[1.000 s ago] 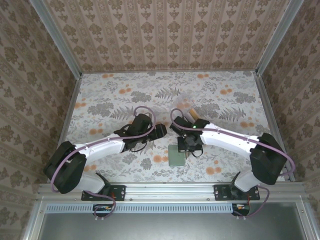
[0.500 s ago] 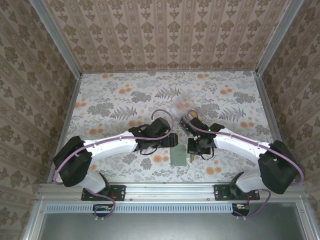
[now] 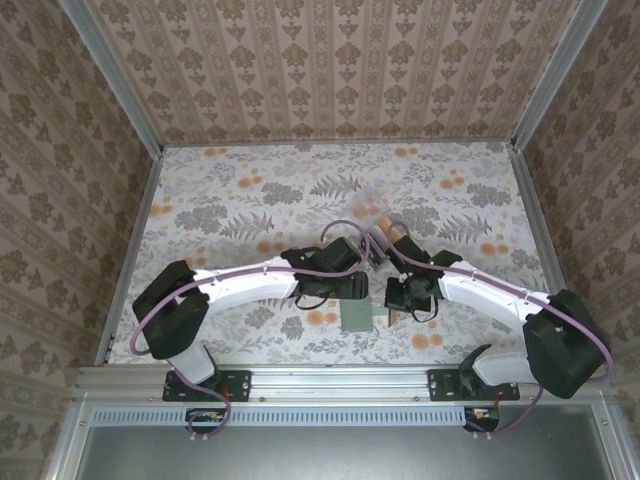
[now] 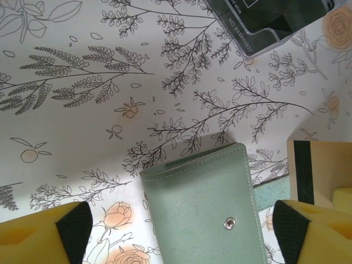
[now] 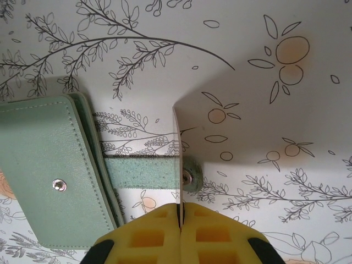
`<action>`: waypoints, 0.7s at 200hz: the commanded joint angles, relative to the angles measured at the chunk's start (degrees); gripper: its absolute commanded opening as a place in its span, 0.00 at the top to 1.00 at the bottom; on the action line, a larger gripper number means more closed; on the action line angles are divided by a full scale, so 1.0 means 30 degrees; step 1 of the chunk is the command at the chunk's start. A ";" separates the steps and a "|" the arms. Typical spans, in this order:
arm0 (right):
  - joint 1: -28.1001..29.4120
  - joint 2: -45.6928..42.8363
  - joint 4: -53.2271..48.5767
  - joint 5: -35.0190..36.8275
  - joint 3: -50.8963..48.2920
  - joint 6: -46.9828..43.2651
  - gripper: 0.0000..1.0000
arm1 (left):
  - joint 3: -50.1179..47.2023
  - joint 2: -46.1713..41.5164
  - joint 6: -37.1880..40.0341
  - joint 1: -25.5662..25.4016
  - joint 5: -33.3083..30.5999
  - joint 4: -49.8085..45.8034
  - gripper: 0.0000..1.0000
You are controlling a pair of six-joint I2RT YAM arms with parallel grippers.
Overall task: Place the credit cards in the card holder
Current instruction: Open the card holder at the bottom-center of the table.
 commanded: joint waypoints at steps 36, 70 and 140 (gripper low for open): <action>-0.0514 -0.0267 0.1700 -0.1011 -0.2227 0.0499 0.99 | 0.3336 0.2743 -0.0305 -0.0737 -0.0742 -0.3991 0.00; -0.0622 -0.0303 0.1983 -0.1115 -0.2797 0.0558 0.99 | 0.4331 0.4028 -0.0994 -0.0949 -0.0518 -0.4817 0.00; -0.0750 -0.0428 0.1983 -0.0869 -0.3168 0.0484 1.00 | 0.5423 0.5575 -0.1780 -0.1037 -0.0433 -0.5967 0.00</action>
